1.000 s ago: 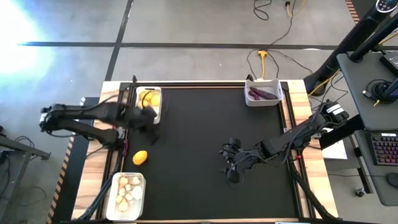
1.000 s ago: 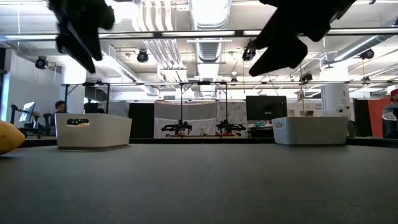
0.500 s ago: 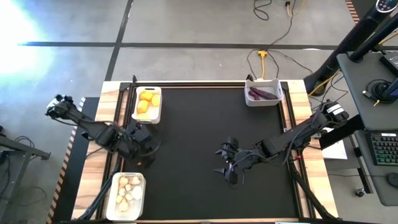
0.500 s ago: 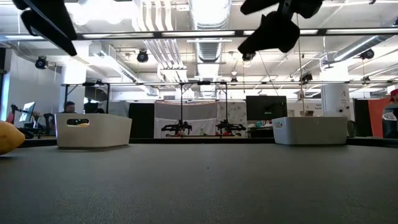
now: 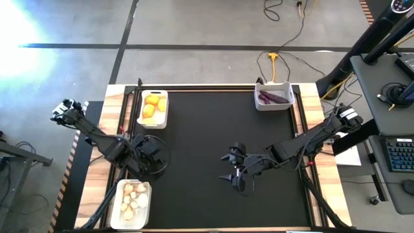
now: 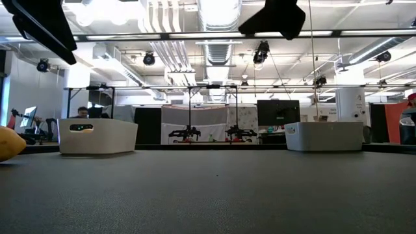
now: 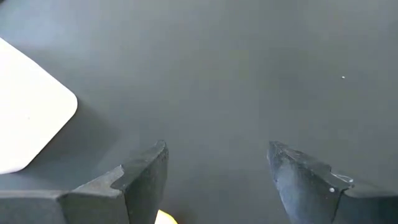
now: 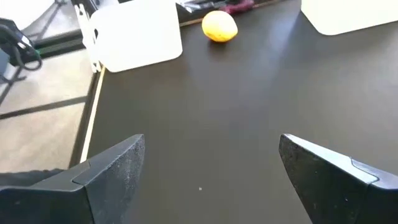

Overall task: Sort produce into baskets
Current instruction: Put the lemon into the top white bin

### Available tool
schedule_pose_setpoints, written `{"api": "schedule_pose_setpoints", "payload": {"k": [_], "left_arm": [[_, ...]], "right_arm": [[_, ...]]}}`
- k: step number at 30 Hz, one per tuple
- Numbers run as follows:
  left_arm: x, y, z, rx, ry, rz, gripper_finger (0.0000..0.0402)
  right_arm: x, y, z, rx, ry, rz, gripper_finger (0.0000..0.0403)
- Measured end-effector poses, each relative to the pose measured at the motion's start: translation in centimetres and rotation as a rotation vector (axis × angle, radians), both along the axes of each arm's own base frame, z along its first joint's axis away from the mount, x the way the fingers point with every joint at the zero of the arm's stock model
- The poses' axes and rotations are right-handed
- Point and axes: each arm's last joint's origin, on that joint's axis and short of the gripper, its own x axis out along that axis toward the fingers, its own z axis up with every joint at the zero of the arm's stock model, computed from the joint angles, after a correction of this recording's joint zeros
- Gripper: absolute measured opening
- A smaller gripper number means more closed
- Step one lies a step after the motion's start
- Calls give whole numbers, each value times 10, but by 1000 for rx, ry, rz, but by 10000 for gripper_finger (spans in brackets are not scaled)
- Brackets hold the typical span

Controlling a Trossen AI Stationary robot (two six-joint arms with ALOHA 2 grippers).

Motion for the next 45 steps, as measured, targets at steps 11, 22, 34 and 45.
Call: {"api": "schedule_pose_setpoints", "payload": {"k": [11,22,34,45], "left_arm": [[5,-3,-6,13,24,14,255],[-19,3,-38,-76,335,77,250],[-30,6,-83,-167,487,150,249],[-23,-1,-103,-174,559,159,250]], "right_arm": [[4,2,16,19,-44,0,364],[8,3,33,40,-92,0,364],[9,4,37,28,-104,8,364],[9,3,37,23,-104,10,364]]}}
